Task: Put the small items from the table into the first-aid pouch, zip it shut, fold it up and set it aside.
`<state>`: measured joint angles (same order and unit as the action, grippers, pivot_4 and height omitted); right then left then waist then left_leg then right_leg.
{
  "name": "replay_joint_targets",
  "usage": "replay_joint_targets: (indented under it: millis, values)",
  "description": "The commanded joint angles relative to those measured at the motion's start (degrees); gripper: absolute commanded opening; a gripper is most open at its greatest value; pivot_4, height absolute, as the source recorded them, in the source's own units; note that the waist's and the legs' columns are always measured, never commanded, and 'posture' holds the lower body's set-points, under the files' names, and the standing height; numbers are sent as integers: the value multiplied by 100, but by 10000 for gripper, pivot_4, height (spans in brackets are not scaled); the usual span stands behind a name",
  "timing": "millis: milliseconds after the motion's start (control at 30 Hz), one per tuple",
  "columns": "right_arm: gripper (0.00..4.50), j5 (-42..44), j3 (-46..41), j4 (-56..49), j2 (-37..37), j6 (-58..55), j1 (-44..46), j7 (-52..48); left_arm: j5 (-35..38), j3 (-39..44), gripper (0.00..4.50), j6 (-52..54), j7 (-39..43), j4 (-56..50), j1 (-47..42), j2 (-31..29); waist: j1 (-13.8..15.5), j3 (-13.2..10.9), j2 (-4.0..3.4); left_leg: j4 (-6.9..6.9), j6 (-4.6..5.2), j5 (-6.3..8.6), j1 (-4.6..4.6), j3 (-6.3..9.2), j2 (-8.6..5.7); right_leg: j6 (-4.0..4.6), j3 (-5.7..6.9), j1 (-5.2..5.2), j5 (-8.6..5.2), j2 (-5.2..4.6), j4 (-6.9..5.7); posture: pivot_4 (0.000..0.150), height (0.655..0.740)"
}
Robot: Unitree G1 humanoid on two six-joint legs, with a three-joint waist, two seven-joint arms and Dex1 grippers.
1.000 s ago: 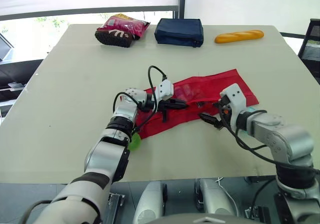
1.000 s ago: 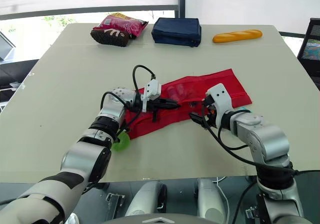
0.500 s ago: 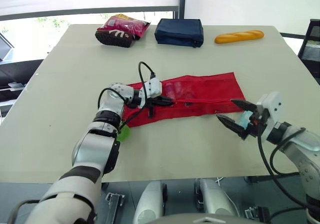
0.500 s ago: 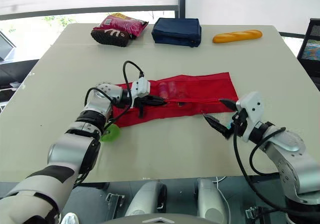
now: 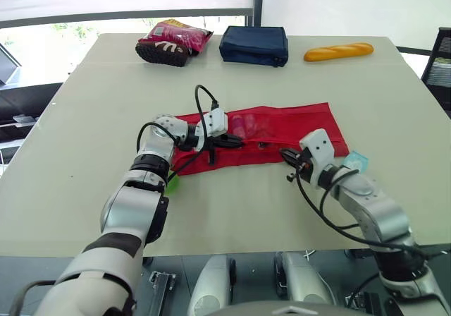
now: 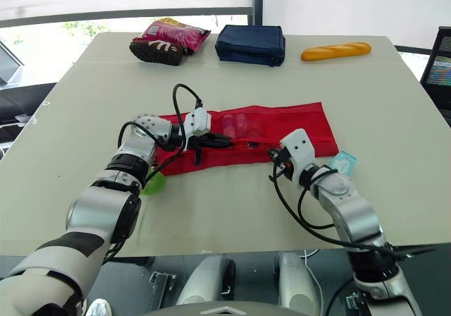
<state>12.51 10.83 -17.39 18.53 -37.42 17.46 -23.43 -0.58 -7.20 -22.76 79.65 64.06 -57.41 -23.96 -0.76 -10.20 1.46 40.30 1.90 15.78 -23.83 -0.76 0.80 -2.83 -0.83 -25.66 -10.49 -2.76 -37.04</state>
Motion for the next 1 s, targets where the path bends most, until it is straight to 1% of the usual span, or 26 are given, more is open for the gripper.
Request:
replay_joint_targets:
  millis: [33, 200, 333, 400, 500, 567, 700, 767, 833, 933, 1000]
  values:
    - [166, -360, 225, 672, -326, 377, 443, 198, 110, 86, 0, 41, 64, -221, -32, 5, -5, 0, 0, 0, 0, 0, -1, 0, -1, 1, -1, 0, 0, 0, 1, 1500, 7134]
    - [166, -810, 338, 1981, -989, 1022, 1171, 585, 133, 77, 0, 97, 109, -323, -13, 41, -22, 0, 0, 0, 0, 0, 2, 0, 1, 1, -1, -1, 1, 1, -5, 1500, 7134]
    - [166, -1079, 349, 2612, -1179, 1490, 1483, 693, 138, 78, 0, 118, 123, -346, -7, 45, -16, 0, 0, 0, 0, 0, -1, 1, -1, 2, 0, -1, 1, -1, -3, 1500, 7134]
    - [166, -1115, 231, 2831, -1303, 1642, 1611, 832, 134, 76, 0, 114, 118, -348, -5, 52, -18, 0, 0, 0, 0, 0, -1, -2, -5, 1, -3, -1, 1, -4, -1, 1500, 7134]
    - [166, -1097, 172, 2686, -1253, 1638, 1530, 720, 140, 86, 0, 111, 123, -345, 0, 38, -22, -1, -1, 0, 0, 0, -1, 1, -4, 2, -1, -1, 1, -3, -2, 1500, 7134]
    - [166, -971, 165, 2237, -1095, 1473, 1305, 444, 129, 87, 0, 85, 98, -313, 5, 21, -17, -1, -1, 0, 0, 0, -1, 2, -4, 2, 0, -1, 1, -3, -3, 1500, 7134]
    - [166, -191, 66, 266, -372, 786, 366, -550, 130, 94, 0, 40, 81, -307, 65, -24, -3, -1, -1, 0, 2, 1, -5, 6, -7, 2, 2, 0, 1, -6, 1, 1500, 7134]
    - [166, 436, -196, -741, 35, 828, -183, -1114, 167, 108, 0, 50, 128, -339, 102, -35, -6, -1, -1, 0, 6, 4, -7, 3, -8, 1, 0, -1, 1, -9, 4, 1500, 7134]
    - [166, 1071, -873, -1658, 512, 858, -924, -1533, 268, 128, 0, 58, 327, -429, 179, -39, -5, -1, -3, 0, 7, 4, -4, 2, -5, 0, 0, 0, 0, -7, 7, 1500, 7134]
    - [166, 1559, -1553, -2081, 845, 861, -1443, -1640, 436, 175, 0, 112, 612, -562, 269, -25, -22, 0, 1, -1, 6, 4, 0, 13, -3, 0, 11, 11, -1, -5, 8, 1500, 7134]
    - [166, 1907, -2218, -2192, 1024, 835, -1841, -1703, 538, 176, 0, 90, 876, -641, 365, -34, -22, 0, 1, 1, 7, 4, 8, -2, -2, -4, 1, 11, 0, -5, 8, 1500, 7134]
